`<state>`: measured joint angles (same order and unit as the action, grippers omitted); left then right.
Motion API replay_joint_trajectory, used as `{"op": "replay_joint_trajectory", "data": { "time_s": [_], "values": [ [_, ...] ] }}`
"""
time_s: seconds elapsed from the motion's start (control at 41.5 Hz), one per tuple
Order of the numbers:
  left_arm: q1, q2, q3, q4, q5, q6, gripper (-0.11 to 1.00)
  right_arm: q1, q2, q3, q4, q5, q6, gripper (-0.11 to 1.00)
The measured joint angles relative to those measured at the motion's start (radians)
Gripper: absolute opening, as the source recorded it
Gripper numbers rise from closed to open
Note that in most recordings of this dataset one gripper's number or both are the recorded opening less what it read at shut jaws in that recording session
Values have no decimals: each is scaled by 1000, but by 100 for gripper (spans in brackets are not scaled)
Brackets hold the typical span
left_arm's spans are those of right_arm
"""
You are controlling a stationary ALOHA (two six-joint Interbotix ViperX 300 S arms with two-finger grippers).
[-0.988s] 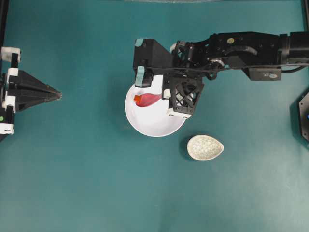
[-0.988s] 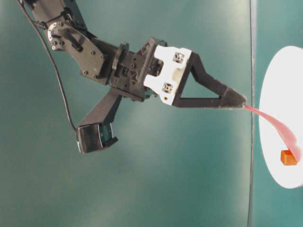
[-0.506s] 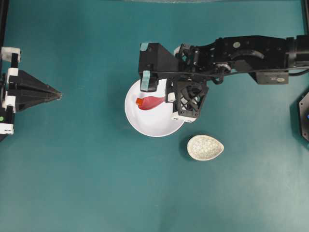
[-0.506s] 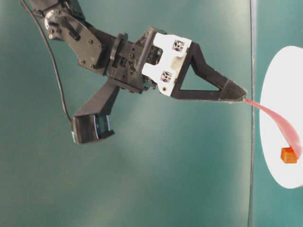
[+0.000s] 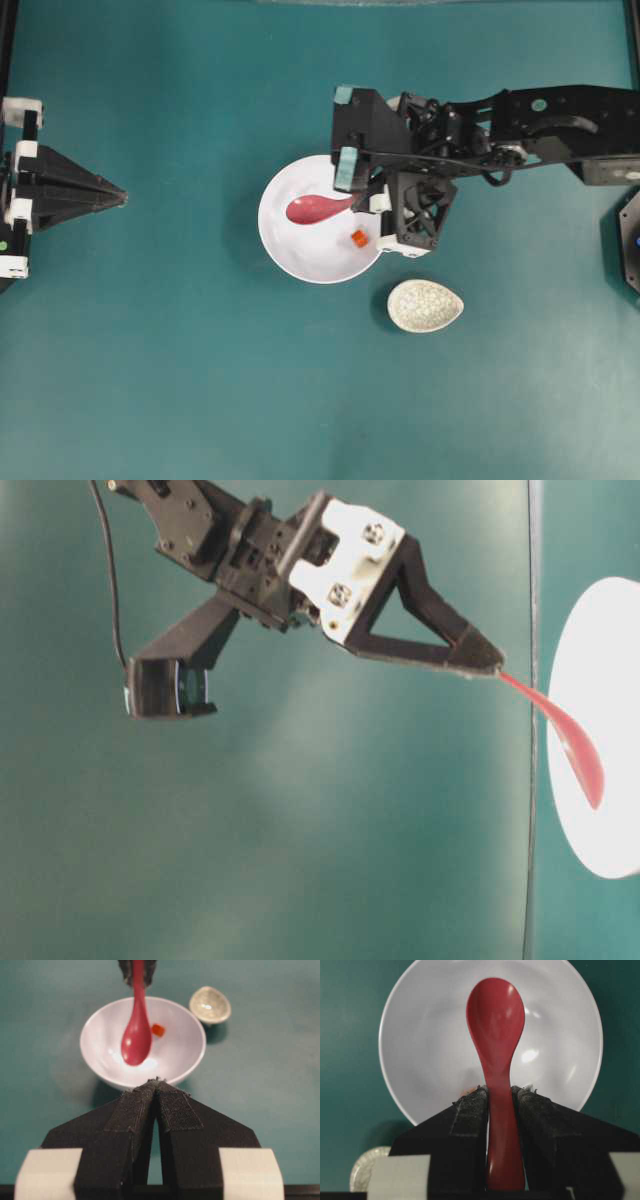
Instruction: Grip the spoon and scoop the red block from the bowl with right arm.
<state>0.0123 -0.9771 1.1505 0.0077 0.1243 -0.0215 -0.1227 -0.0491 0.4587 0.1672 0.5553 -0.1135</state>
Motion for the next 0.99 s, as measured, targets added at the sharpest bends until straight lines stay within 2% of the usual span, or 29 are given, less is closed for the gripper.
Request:
{"op": "replay_joint_trajectory", "data": {
  "time_s": [0.217, 0.434, 0.675, 0.988],
  "values": [
    [0, 0, 0, 0, 0, 0, 0, 0, -6, -11, 12, 54, 49, 24],
    [0, 0, 0, 0, 0, 0, 0, 0, -2, -72, 12, 184, 104, 24],
    [2, 0, 0, 0, 0, 0, 0, 0, 55, -138, 14, 308, 100, 24],
    [0, 2, 2, 0, 0, 0, 0, 0, 66, -146, 17, 379, 98, 24]
  ]
}}
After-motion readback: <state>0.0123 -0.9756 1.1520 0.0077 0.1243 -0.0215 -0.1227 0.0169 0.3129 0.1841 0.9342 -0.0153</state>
